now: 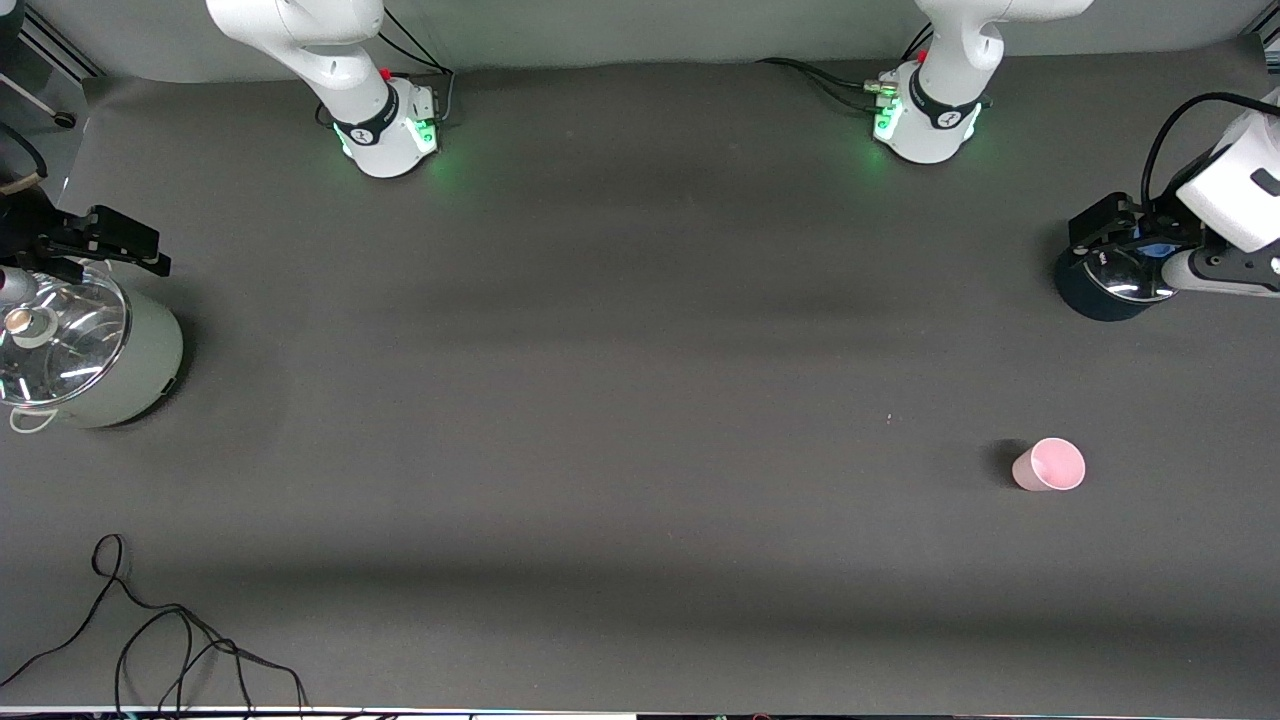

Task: Transfer pink cup from left to right arm
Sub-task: 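Move the left gripper down toward the pink cup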

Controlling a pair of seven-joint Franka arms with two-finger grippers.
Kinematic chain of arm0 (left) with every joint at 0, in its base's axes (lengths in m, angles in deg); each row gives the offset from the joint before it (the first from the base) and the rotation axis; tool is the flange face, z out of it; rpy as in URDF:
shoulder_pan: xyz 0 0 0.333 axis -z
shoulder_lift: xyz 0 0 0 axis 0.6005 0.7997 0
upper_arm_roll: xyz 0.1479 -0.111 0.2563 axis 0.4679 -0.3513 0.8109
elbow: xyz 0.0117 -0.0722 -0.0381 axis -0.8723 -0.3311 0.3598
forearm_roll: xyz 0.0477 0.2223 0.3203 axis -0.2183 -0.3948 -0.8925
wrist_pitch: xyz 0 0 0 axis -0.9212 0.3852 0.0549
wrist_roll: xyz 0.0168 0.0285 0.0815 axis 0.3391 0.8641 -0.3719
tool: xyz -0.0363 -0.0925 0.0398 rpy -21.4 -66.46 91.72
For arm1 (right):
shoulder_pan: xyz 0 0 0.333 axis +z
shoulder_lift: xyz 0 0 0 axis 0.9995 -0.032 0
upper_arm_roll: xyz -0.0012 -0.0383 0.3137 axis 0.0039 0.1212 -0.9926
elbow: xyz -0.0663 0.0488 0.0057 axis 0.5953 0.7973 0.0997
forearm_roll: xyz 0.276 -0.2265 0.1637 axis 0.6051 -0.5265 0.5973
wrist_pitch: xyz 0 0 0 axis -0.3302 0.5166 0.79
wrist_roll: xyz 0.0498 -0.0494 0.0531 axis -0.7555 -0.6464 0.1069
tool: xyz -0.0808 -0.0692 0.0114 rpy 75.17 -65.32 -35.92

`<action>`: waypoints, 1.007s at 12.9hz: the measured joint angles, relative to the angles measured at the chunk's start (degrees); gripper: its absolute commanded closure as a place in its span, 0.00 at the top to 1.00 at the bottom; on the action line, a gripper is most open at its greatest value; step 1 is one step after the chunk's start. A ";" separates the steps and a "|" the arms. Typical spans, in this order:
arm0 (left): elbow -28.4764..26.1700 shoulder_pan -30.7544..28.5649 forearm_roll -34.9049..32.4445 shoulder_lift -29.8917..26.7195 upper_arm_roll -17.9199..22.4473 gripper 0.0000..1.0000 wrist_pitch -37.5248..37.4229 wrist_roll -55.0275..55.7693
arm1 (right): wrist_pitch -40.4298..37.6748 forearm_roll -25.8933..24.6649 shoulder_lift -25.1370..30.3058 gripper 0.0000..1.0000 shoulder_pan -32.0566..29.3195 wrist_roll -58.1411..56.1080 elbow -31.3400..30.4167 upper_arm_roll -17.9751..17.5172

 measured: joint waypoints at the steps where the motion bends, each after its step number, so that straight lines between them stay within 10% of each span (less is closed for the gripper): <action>1: 0.01 0.00 0.00 0.01 0.00 1.00 0.00 0.00 | 0.00 0.00 0.00 1.00 -0.02 0.00 0.00 0.00; 13: 1.30 0.00 -0.01 0.03 0.00 1.00 0.08 0.00 | -0.83 0.00 -0.01 1.00 -0.03 0.00 0.70 0.00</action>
